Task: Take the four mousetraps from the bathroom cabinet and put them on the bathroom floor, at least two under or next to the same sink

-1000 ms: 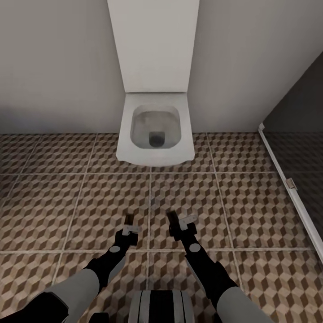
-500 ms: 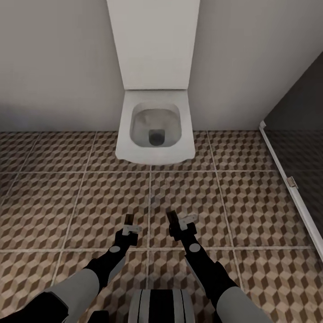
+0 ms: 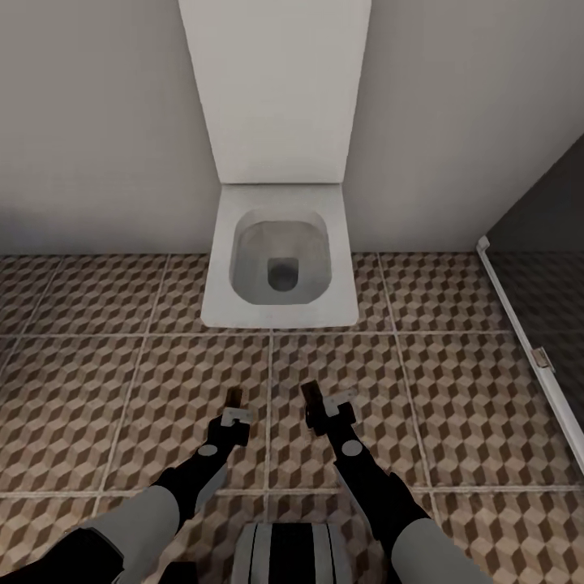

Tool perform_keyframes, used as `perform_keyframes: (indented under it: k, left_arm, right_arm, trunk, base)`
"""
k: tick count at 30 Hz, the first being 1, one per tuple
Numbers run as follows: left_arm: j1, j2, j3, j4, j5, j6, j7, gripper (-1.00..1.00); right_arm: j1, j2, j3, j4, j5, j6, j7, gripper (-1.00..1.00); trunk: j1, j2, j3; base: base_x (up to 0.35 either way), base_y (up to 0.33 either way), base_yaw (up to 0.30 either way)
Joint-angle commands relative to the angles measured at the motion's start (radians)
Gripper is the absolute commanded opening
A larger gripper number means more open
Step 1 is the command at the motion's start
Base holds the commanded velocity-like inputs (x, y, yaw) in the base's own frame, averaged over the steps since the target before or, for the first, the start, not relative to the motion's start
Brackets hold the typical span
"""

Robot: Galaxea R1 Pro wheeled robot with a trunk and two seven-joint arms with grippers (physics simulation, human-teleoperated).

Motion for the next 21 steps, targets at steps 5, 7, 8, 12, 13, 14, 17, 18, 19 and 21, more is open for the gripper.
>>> perform_keyframes:
  k: [5, 7, 8, 12, 13, 14, 17, 18, 19, 21]
  left_arm:
    - [-0.001, 0.0, -0.009, 0.001, 0.009, -0.004, 0.005, -1.0]
    - [-0.001, 0.0, -0.009, 0.002, 0.009, -0.004, 0.004, -1.0]
    - [-0.001, 0.0, -0.009, 0.002, 0.009, -0.004, 0.005, -1.0]
    - [0.0, 0.0, -0.009, 0.002, 0.009, -0.004, 0.004, -1.0]
    - [-0.001, 0.0, -0.009, 0.002, 0.009, -0.004, 0.004, -1.0]
    - [-0.001, 0.0, -0.009, 0.002, 0.009, -0.004, 0.004, -1.0]
    - [-0.001, 0.0, -0.009, 0.002, 0.009, -0.004, 0.004, -1.0]
    - [-0.001, 0.0, -0.009, 0.002, 0.009, -0.004, 0.004, -1.0]
    - [-0.001, 0.0, -0.009, 0.002, 0.009, -0.004, 0.004, -1.0]
    - [-0.001, 0.0, -0.009, 0.002, 0.009, -0.004, 0.004, -1.0]
  right_arm:
    - [0.0, 0.0, 0.003, -0.001, 0.007, 0.007, -0.005, -1.0]
    - [0.0, 0.0, 0.003, -0.001, 0.007, 0.007, -0.005, -1.0]
    - [0.0, -0.001, 0.003, -0.001, 0.007, 0.007, -0.005, -1.0]
    - [0.0, 0.0, 0.003, -0.001, 0.007, 0.007, -0.005, -1.0]
    - [0.0, 0.0, 0.003, -0.001, 0.007, 0.007, -0.005, -1.0]
    - [0.0, 0.0, 0.003, -0.001, 0.007, 0.007, -0.005, -1.0]
    - [0.0, 0.0, 0.003, -0.001, 0.007, 0.007, -0.005, -1.0]
    - [0.0, 0.0, 0.003, -0.001, 0.007, 0.007, -0.005, -1.0]
    - [0.0, 0.0, 0.003, -0.001, 0.007, 0.007, -0.005, -1.0]
    - [0.0, 0.0, 0.003, -0.001, 0.007, 0.007, -0.005, -1.0]
  trunk:
    - [0.0, 0.0, -0.001]
    - [0.0, 0.0, -0.001]
    - [0.0, 0.0, -0.001]
    - [0.0, 0.0, -0.001]
    - [0.0, 0.0, -0.001]
    - [0.0, 0.0, -0.001]
    - [0.008, -0.014, -0.007]
    - [0.012, -0.021, -0.01]
    - [0.016, -0.028, -0.013]
    - [0.023, -0.042, -0.02]
  base:
    - [0.319, 0.0, 0.0]
    - [0.196, 0.0, 0.0]
    - [0.122, 0.0, 0.0]
    - [0.036, 0.0, 0.0]
    - [0.008, 0.0, 0.0]
    - [0.005, 0.0, 0.0]
    - [0.002, 0.0, 0.0]
    - [0.0, 0.0, 0.0]
    - [0.0, 0.0, 0.0]
    - [0.0, 0.0, 0.0]
